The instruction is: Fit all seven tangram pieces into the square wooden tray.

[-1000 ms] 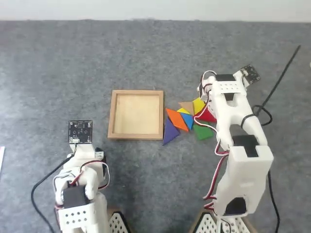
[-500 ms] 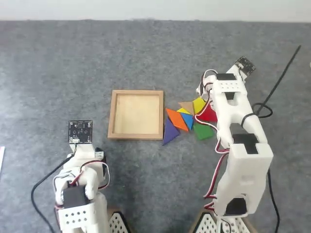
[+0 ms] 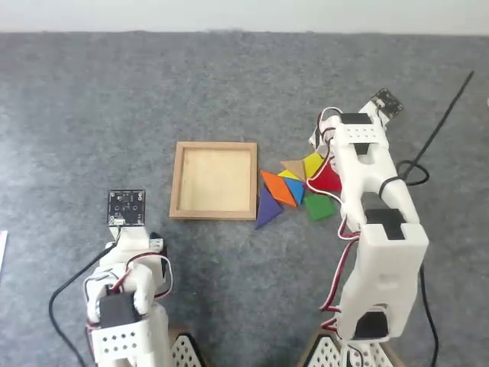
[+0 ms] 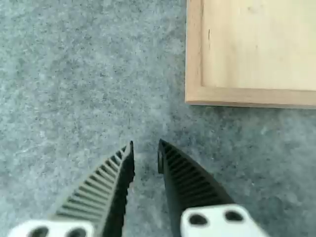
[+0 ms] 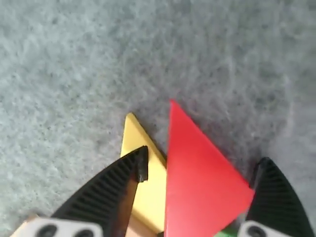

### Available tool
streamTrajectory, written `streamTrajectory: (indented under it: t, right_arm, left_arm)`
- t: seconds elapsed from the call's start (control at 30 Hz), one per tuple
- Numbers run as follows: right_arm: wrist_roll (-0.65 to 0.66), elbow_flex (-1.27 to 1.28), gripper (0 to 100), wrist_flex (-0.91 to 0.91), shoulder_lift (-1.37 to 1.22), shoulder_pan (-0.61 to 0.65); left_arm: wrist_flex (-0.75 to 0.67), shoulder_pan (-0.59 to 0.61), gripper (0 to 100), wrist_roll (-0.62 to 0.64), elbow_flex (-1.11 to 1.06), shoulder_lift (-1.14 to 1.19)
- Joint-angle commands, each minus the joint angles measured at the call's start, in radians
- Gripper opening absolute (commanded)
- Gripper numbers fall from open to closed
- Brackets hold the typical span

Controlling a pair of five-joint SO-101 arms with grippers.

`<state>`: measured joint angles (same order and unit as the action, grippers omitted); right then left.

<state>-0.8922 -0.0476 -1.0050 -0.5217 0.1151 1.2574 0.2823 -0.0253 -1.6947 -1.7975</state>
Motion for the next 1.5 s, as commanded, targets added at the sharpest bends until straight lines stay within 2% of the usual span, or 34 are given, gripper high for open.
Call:
streamTrajectory:
  t: [0.0,0.37,0.57,0.7,0.87,1.07,1.37,1.47]
  right_arm:
    - [-0.051,0.005,32.9,-0.048,-0.008,0.016]
    - [-0.072,-0.002,32.9,-0.077,-0.005,0.018]
    - [-0.074,-0.120,32.9,-0.243,-0.016,0.061]
    - [-0.132,-0.126,32.9,-0.243,-0.019,0.065]
    - [-0.141,-0.126,32.9,-0.237,-0.019,0.062]
    - [-0.143,-0.147,32.9,-0.228,-0.091,0.062]
    - [-0.130,-0.245,32.9,-0.314,-0.139,0.028]
    - [-0.087,-0.242,32.9,-0.314,-0.140,-0.002]
  left_arm:
    - [0.003,-0.005,8,0.000,0.012,-0.018]
    - [0.003,-0.005,8,0.000,0.012,-0.018]
    - [0.003,-0.005,8,0.000,0.012,-0.018]
    - [0.003,-0.005,8,0.000,0.012,-0.018]
    - [0.003,-0.005,8,0.000,0.012,-0.018]
    - [0.003,-0.005,8,0.000,0.012,-0.018]
    - [0.003,-0.005,8,0.000,0.012,-0.018]
    - [0.003,-0.005,8,0.000,0.012,-0.018]
